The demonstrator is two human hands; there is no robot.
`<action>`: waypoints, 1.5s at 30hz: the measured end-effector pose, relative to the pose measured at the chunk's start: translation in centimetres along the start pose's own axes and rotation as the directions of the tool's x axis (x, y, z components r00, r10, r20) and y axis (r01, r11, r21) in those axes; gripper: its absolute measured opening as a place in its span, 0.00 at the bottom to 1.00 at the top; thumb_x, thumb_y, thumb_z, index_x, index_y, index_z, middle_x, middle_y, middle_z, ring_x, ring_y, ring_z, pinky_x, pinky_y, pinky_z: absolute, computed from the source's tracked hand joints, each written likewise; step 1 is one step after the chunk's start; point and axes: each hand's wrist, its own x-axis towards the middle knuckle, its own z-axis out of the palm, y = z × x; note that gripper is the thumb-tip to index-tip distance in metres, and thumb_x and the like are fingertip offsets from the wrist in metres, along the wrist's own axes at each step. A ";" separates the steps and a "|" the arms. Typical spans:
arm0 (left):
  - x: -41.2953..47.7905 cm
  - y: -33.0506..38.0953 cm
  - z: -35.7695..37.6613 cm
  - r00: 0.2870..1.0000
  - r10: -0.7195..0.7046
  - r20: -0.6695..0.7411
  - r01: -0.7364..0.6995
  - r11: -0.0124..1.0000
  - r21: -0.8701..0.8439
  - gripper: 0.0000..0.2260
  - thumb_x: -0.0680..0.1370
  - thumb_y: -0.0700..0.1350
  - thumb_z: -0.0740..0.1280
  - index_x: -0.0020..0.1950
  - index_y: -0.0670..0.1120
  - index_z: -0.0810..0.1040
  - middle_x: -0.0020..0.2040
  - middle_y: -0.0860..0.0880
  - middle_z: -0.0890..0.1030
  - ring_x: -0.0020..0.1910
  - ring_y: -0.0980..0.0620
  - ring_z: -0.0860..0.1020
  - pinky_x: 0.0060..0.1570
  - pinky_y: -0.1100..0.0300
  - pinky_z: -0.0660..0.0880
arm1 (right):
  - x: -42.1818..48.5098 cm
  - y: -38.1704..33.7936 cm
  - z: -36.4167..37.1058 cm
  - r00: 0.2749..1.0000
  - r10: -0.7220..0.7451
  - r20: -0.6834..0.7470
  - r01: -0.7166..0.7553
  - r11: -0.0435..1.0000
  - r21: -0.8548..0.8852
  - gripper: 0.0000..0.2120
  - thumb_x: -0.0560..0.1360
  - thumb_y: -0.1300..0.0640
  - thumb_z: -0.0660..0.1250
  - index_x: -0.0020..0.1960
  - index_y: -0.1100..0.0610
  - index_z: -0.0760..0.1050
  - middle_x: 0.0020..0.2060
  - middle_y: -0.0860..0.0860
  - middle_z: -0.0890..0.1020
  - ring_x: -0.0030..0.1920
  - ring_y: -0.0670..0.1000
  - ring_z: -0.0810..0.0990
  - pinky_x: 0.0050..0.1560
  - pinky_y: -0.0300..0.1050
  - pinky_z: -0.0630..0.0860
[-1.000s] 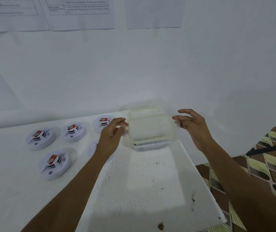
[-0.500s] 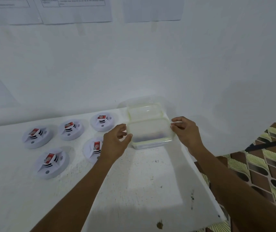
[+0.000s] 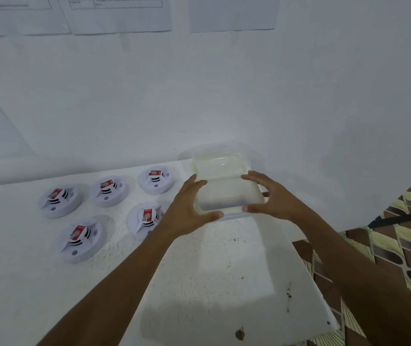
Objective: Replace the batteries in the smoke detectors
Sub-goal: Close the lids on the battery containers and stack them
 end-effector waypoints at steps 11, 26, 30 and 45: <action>0.4 -1.2 1.5 0.990 0.089 -0.110 -0.070 0.984 0.164 0.40 0.66 0.67 0.72 0.74 0.54 0.65 0.78 0.53 0.59 0.76 0.54 0.58 0.71 0.55 0.62 | -0.1 0.7 0.8 0.981 -0.182 -0.060 0.155 0.938 -0.311 0.41 0.65 0.38 0.76 0.73 0.45 0.62 0.72 0.41 0.66 0.70 0.43 0.65 0.69 0.42 0.65; 2.8 0.8 2.3 0.985 -0.044 -0.167 0.027 0.994 -0.103 0.12 0.79 0.55 0.63 0.57 0.50 0.69 0.55 0.52 0.74 0.53 0.55 0.72 0.48 0.66 0.66 | 3.4 -0.7 3.3 0.978 -0.047 -0.202 0.040 0.998 -0.038 0.18 0.77 0.40 0.64 0.64 0.46 0.72 0.60 0.41 0.77 0.62 0.44 0.74 0.66 0.46 0.70; 3.0 0.4 2.6 0.979 -0.021 -0.203 0.003 0.996 -0.091 0.09 0.80 0.53 0.62 0.56 0.51 0.68 0.54 0.53 0.74 0.52 0.54 0.72 0.48 0.65 0.66 | 3.9 -1.0 3.2 0.972 -0.041 -0.230 0.029 0.998 -0.054 0.13 0.78 0.42 0.64 0.58 0.47 0.72 0.55 0.42 0.78 0.58 0.44 0.76 0.62 0.44 0.72; 11.5 -1.8 -2.5 0.986 -0.123 -0.109 0.101 0.977 -0.189 0.41 0.68 0.58 0.76 0.76 0.53 0.59 0.76 0.51 0.62 0.72 0.51 0.63 0.70 0.49 0.66 | 9.7 1.6 -2.6 0.859 0.238 -0.453 -0.175 0.969 0.176 0.08 0.78 0.56 0.67 0.57 0.56 0.78 0.50 0.49 0.82 0.46 0.46 0.78 0.50 0.40 0.71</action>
